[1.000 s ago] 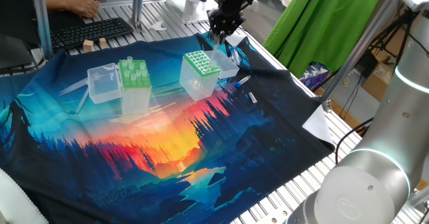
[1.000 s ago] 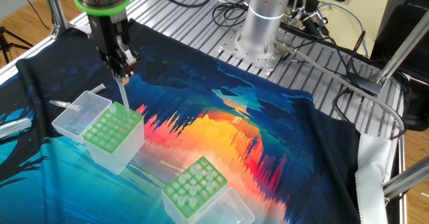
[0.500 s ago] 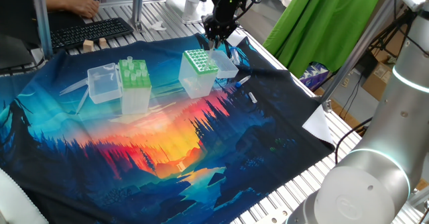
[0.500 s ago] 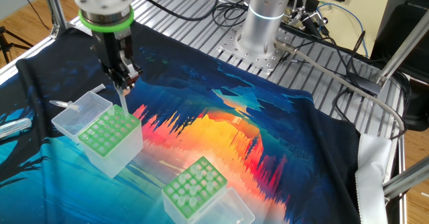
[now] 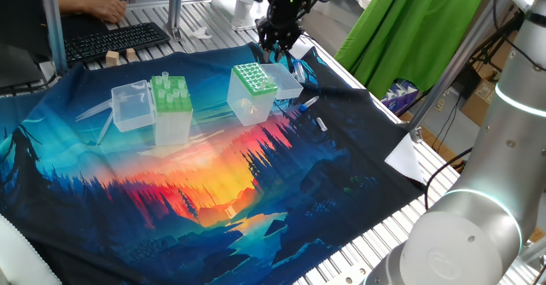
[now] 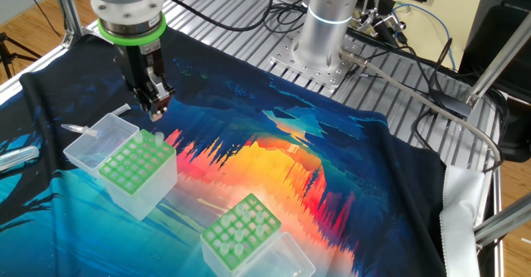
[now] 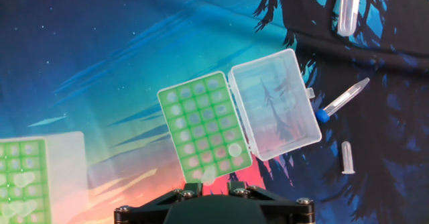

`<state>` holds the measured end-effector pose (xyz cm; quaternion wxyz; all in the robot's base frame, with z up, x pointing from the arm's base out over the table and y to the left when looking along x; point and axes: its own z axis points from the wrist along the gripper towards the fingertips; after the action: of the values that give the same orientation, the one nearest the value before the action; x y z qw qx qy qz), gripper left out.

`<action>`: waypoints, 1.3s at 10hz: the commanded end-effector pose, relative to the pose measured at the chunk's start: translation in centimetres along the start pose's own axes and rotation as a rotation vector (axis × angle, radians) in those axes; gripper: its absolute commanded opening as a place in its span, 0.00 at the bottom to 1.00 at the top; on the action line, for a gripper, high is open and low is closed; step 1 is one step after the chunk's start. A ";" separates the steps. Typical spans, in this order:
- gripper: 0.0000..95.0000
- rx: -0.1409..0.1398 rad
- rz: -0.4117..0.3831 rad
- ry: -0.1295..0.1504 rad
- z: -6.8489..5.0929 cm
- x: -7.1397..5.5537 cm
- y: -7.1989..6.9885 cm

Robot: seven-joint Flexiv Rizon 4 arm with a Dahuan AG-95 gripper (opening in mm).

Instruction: Transfer all large pipette tips from one holder to another

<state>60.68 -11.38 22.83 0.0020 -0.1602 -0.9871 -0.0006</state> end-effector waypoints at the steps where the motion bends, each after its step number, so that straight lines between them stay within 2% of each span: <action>1: 0.20 -0.022 0.025 0.012 0.0 0.3 0.1; 2: 0.00 -0.076 0.082 0.033 0.4 1.0 1.1; 5: 0.00 -0.075 0.155 0.030 1.7 1.7 4.4; 7: 0.00 -0.077 0.182 0.032 2.7 1.8 5.7; 8: 0.00 -0.077 0.202 0.027 3.4 1.7 6.8; 13: 0.00 -0.072 0.252 0.024 4.9 0.4 10.6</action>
<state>64.04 -0.96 17.85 0.0089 -0.2841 -0.9580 -0.0369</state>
